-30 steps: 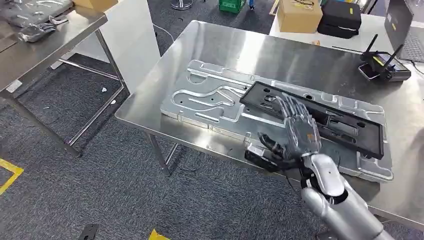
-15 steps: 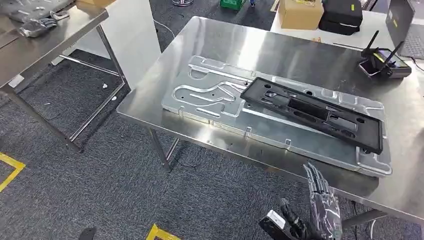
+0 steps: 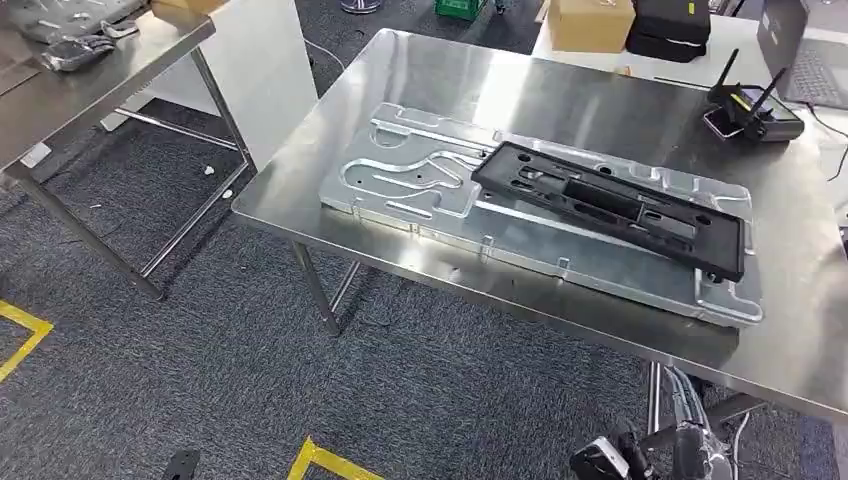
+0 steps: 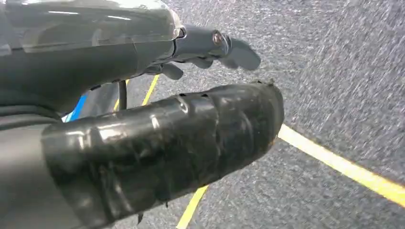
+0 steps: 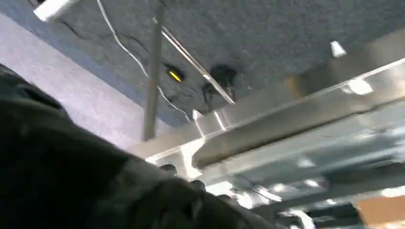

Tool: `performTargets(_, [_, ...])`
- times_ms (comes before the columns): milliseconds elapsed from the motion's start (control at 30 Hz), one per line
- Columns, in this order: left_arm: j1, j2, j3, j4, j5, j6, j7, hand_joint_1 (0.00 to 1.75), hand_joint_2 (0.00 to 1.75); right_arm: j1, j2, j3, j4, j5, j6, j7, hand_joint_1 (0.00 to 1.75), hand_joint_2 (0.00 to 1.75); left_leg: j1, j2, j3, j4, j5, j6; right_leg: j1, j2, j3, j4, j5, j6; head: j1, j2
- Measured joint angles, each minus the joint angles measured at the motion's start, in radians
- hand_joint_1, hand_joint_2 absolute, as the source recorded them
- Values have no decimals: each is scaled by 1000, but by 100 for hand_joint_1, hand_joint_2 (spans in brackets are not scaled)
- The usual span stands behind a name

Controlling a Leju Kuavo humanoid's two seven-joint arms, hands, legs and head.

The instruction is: Take the parts from the cabinet and place them on the table.

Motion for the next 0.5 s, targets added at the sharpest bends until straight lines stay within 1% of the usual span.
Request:
performTargets(33, [-1,0,0,0,-1,0,-1,0,0,4,0,-8,-1,-11,3,-1,0,0,1,-1,-7,19,-34,-2,0,0,-6,-2,8,-11,-3,0])
performTargets(67, [-2,0,0,0,-2,0,-2,0,0,9,0,-17,-3,-19,3,-4,0,0,1,-1,-24,65,-87,-1,2,2,-17,-1,16,-23,-3,0])
performTargets(100, [-3,0,0,0,-2,0,-2,0,0,14,0,-23,-5,-23,4,-6,0,0,1,-1,-45,141,-147,-2,4,5,-31,2,25,-26,-4,0])
performTargets(133, [-4,1,0,0,-2,0,-2,0,0,17,0,-26,-5,-27,4,-8,0,0,0,-2,-63,211,-188,-3,7,10,-43,4,33,-28,-5,0])
performTargets(167, [-5,1,0,0,-2,0,-2,0,0,21,0,-28,-5,-29,3,-8,0,0,-1,-2,-74,268,-212,-2,10,14,-55,7,41,-29,-4,0])
performTargets(200, [-6,1,0,0,-2,0,-2,0,0,24,0,-31,-5,-29,3,-8,0,0,-1,-2,-71,301,-209,0,13,21,-70,11,51,-29,-4,0])
performTargets(233, [-6,1,0,0,-2,0,-2,0,0,27,0,-33,-5,-29,3,-8,0,0,-1,-4,-47,286,-177,4,15,28,-85,15,60,-28,-4,0])
performTargets(267, [-7,1,0,0,-2,0,-2,0,0,27,0,-35,-5,-29,3,-8,0,0,-2,-7,-5,233,-131,11,17,38,-100,19,70,-26,-4,0])
performTargets(300, [-8,1,0,-1,-2,0,-2,0,0,28,0,-37,-6,-29,3,-9,0,0,-3,-18,48,157,-95,19,19,48,-113,23,80,-24,-4,0])
performTargets(333, [-11,1,0,-2,-2,0,-2,0,0,28,0,-40,-7,-30,3,-9,0,0,-5,-51,110,65,-90,30,18,57,-124,27,90,-20,-5,0])
performTargets(367, [-13,2,0,-3,-2,0,-2,0,0,29,0,-42,-8,-30,3,-9,0,0,-8,-81,155,-14,-127,36,25,65,-133,29,101,-13,-4,0])
performTargets(400, [-11,1,0,-2,-2,-1,-3,0,0,29,0,-42,-8,-30,3,-10,0,0,-8,-78,157,-25,-125,30,20,73,-132,20,115,-8,-3,0])
performTargets(433, [-11,0,0,-2,-2,-1,-2,0,0,30,0,-43,-10,-31,3,-10,0,0,-11,-75,147,-29,-114,31,17,83,-132,11,129,-1,-3,0])
performTargets(467, [-14,1,0,-3,-2,-2,-3,0,0,33,0,-44,-11,-31,3,-9,0,0,-15,-64,142,-30,-107,32,15,94,-136,3,147,7,-6,0])
performTargets(500, [-14,-1,0,-2,-2,-2,-2,0,0,38,0,-45,-11,-31,3,-9,0,0,-8,-50,133,-40,-86,36,23,107,-143,-9,165,17,-3,0])
